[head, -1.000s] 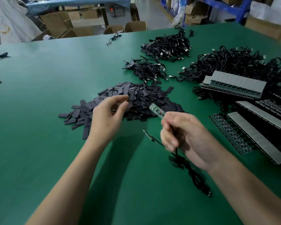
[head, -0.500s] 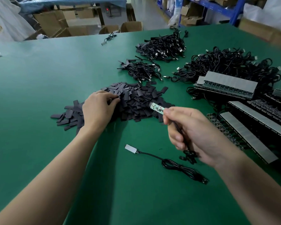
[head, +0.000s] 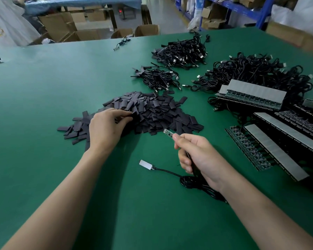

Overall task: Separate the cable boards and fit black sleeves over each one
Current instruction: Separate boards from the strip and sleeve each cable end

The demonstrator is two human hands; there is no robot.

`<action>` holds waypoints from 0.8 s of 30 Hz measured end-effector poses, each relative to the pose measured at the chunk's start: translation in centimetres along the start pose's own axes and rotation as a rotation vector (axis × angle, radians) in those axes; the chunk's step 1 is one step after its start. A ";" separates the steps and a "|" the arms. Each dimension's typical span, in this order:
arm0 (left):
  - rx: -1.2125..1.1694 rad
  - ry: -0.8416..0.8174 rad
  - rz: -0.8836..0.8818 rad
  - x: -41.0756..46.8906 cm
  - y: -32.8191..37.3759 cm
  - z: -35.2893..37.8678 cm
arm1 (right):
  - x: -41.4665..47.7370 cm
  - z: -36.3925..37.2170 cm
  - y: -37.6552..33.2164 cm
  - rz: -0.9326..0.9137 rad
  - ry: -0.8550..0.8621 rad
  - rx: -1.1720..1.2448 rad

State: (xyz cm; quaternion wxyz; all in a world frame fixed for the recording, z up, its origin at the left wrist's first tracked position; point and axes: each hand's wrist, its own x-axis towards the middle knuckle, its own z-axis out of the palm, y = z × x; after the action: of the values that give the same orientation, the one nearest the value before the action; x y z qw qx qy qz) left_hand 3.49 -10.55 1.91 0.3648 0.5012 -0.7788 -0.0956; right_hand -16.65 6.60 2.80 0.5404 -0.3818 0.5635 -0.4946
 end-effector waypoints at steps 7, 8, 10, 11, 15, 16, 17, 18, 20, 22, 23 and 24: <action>0.169 0.102 0.187 -0.8 -0.2 -0.2 | -0.1 0.3 1.0 -0.049 0.010 -0.067; 0.181 0.092 0.221 -0.7 -0.3 -0.2 | -0.2 0.3 1.0 -0.052 0.009 -0.066; 0.188 0.034 0.274 -0.4 -0.5 -0.3 | -0.2 0.2 1.1 -0.055 0.007 -0.062; 0.189 0.006 0.296 -0.3 -0.6 -0.4 | -0.2 0.2 1.1 -0.055 0.005 -0.062; 0.198 -0.041 0.338 0.1 -0.6 -0.7 | -0.2 0.2 1.2 -0.062 -0.010 -0.080; 0.198 -0.042 0.343 0.1 -0.6 -0.7 | -0.2 0.2 1.3 -0.064 -0.014 -0.083; 0.197 -0.038 0.343 0.1 -0.4 -0.7 | -0.2 0.2 1.3 -0.066 -0.016 -0.083; 0.192 -0.023 0.333 0.0 -0.2 -0.7 | -0.2 0.2 1.3 -0.070 -0.015 -0.079; 0.150 0.037 0.267 -0.1 0.3 -0.9 | -0.2 0.1 1.3 -0.078 -0.011 -0.063; 0.010 0.101 0.161 -0.6 1.2 -1.2 | -0.3 0.0 1.3 -0.087 -0.009 -0.027; -0.098 0.112 0.126 -1.1 1.9 -1.4 | -0.3 -0.1 1.2 -0.091 -0.009 -0.001; -0.214 0.094 0.113 -1.8 2.7 -1.6 | -0.3 -0.1 1.1 -0.090 -0.003 0.032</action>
State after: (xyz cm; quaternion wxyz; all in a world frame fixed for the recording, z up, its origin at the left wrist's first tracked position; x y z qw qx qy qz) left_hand 3.01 -7.35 3.58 0.4570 0.4188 -0.7732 -0.1338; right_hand -16.58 7.11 1.77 0.5245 -0.3989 0.5370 -0.5267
